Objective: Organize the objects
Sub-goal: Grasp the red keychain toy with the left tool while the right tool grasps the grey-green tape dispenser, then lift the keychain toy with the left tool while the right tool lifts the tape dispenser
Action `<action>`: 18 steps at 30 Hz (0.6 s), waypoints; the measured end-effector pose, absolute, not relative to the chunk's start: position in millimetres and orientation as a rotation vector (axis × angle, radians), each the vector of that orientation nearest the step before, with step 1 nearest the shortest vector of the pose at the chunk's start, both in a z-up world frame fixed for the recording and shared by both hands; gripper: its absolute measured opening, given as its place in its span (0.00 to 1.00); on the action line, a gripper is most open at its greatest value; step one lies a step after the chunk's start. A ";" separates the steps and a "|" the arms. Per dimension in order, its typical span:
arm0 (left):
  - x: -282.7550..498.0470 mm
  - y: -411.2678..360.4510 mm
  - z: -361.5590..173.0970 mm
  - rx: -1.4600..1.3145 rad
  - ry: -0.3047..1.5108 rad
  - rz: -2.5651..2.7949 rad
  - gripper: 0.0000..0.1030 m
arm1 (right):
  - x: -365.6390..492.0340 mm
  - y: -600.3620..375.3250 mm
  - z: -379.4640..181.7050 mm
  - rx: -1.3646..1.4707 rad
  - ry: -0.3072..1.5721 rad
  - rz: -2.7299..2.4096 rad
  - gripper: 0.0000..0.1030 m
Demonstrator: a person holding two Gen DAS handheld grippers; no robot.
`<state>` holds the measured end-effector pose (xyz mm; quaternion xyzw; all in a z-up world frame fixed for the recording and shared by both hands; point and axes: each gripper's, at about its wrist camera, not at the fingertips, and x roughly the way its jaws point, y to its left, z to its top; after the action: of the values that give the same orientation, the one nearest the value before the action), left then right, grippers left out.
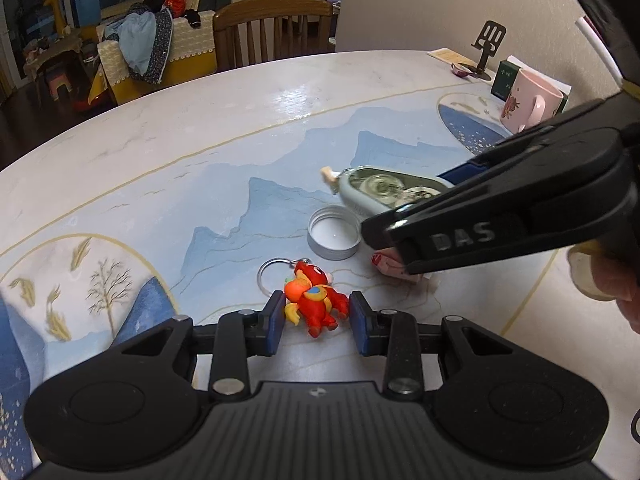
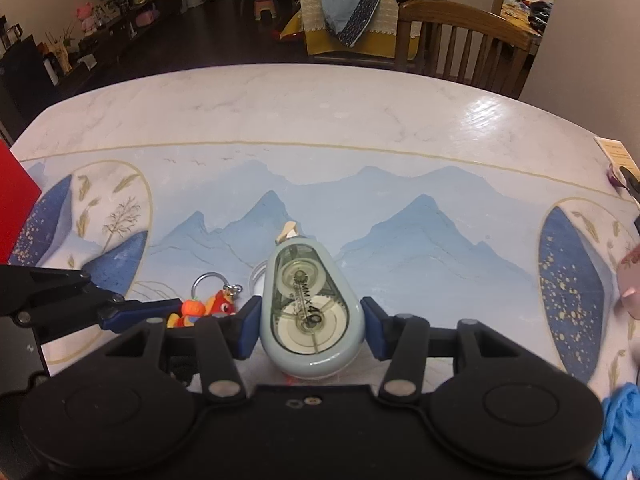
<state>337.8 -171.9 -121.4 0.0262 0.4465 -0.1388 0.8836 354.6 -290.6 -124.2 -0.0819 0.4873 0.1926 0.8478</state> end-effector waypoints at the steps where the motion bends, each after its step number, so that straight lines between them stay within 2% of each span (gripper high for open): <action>1: 335.5 -170.3 -119.6 0.056 0.929 -0.284 0.32 | 351.5 -291.6 -121.7 -0.167 1.027 0.408 0.49; 18: 268.1 -111.8 -76.2 -0.066 0.912 -0.275 0.32 | 269.5 -278.5 -87.5 -0.162 1.046 0.470 0.49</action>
<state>268.1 -111.8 -76.2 -0.0317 0.4389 -0.1322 0.8882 269.5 -278.5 -87.5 -0.0763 0.4943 0.2221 0.8370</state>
